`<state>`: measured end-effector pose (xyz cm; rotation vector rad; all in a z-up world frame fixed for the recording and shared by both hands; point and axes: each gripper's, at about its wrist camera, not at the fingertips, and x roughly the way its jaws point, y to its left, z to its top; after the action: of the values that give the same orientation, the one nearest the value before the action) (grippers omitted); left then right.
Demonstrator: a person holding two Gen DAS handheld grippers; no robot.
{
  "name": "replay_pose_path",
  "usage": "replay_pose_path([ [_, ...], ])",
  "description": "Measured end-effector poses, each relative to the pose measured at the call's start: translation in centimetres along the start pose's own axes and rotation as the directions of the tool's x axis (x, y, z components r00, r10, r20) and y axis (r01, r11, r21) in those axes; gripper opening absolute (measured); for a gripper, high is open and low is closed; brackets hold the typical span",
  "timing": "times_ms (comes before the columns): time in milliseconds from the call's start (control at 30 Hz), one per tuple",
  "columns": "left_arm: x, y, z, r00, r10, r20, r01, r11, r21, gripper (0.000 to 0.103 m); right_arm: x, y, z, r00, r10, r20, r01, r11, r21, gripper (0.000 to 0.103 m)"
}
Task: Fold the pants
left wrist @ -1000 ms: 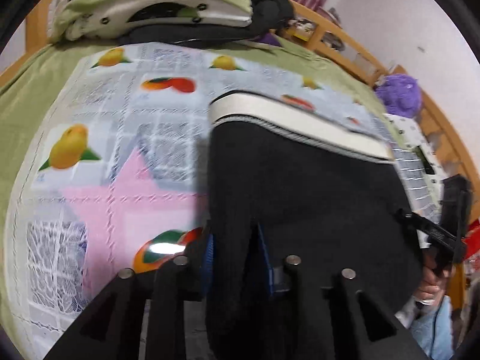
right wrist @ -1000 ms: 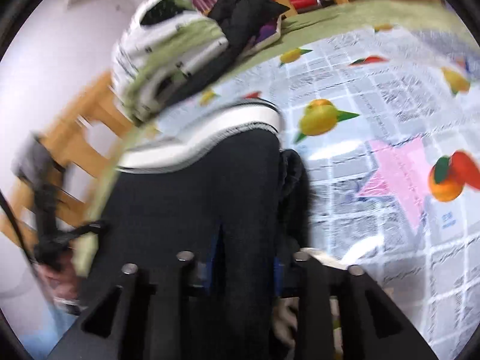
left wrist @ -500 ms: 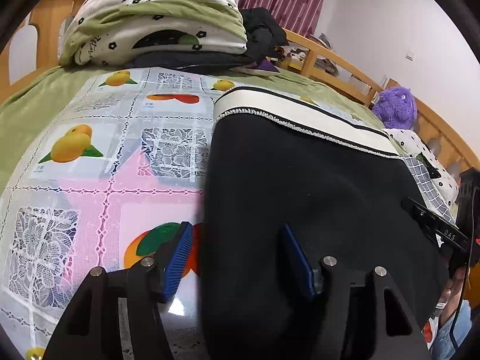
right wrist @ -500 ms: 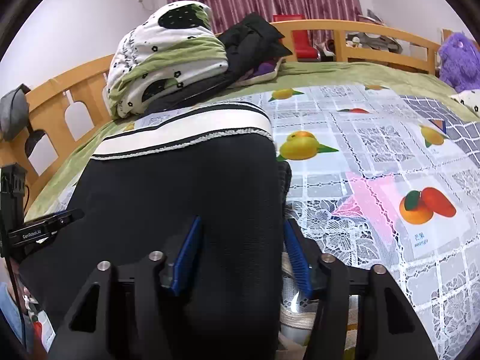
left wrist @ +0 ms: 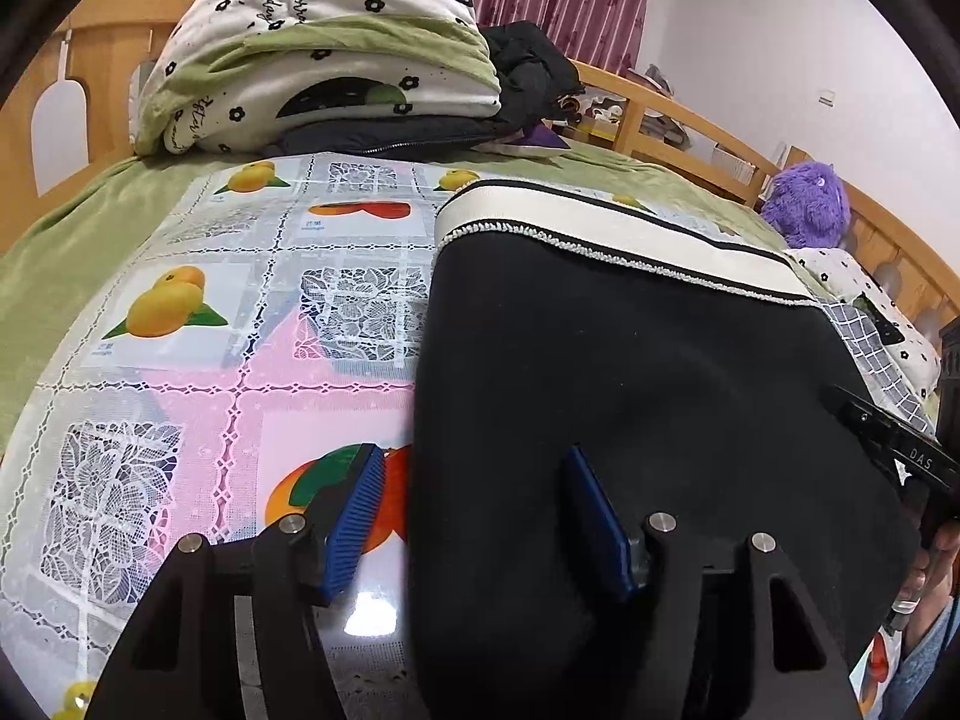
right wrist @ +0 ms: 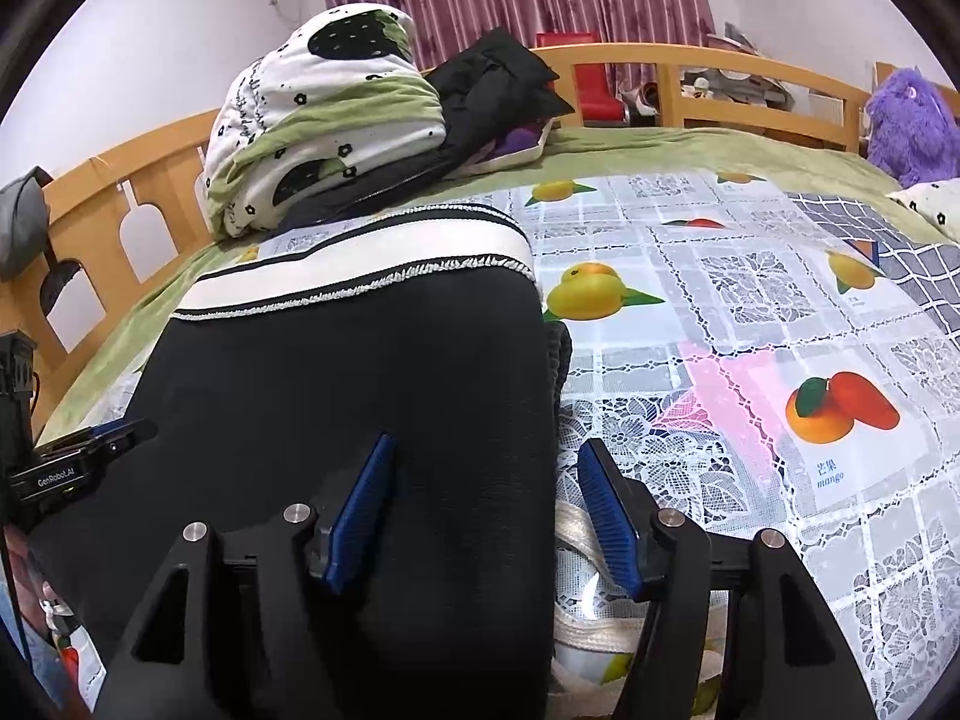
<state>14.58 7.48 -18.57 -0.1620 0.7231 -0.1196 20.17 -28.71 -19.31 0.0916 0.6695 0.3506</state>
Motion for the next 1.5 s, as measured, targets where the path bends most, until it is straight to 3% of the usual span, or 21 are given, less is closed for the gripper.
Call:
replay_pose_path([
  [1033, -0.3, -0.2, -0.3, 1.0, 0.004, -0.007, -0.004, 1.0, -0.004, 0.063, 0.1, 0.0, -0.1, 1.0, -0.002, -0.006, 0.002, 1.0, 0.029, 0.066],
  [1200, -1.0, -0.5, -0.3, 0.998, 0.057, -0.008, -0.057, 0.998, 0.009, 0.069, -0.1, 0.3, 0.3, 0.998, -0.024, -0.052, 0.026, 0.999, 0.033, 0.068],
  [1267, -2.1, -1.1, -0.4, 0.996, 0.087, 0.001, -0.087, 0.994, 0.063, 0.069, -0.9, 0.2, 1.2, 0.995, -0.021, -0.094, 0.024, 0.999, 0.032, 0.067],
  [1333, -3.6, -1.7, -0.3, 0.993, 0.118, 0.005, -0.118, 0.988, 0.102, 0.068, -2.4, 0.2, 3.3, 0.995, -0.053, -0.086, 0.057, 0.998, 0.037, 0.053],
  [1367, -4.6, -2.0, 0.0, 0.993, 0.115, 0.008, -0.115, 0.988, 0.099, 0.068, -3.1, 0.0, 4.9, 0.995, -0.076, -0.071, 0.082, 0.994, 0.077, 0.053],
  [1400, -5.5, -2.2, 0.4, 0.994, 0.11, 0.009, -0.11, 0.99, 0.091, 0.068, -4.3, -0.2, 6.9, 0.998, -0.046, -0.052, 0.053, 0.986, 0.158, 0.053],
  [1467, -8.1, -2.8, 1.7, 0.994, 0.11, 0.02, -0.111, 0.992, 0.065, 0.068, -6.2, 0.2, 9.5, 0.999, 0.028, -0.025, -0.022, 0.979, 0.2, 0.053],
  [1500, -9.3, -3.1, 2.5, 0.994, 0.105, 0.03, -0.106, 0.993, 0.047, 0.068, -7.7, 1.0, 10.8, 1.0, 0.002, 0.004, -0.003, 0.981, 0.194, 0.053],
])
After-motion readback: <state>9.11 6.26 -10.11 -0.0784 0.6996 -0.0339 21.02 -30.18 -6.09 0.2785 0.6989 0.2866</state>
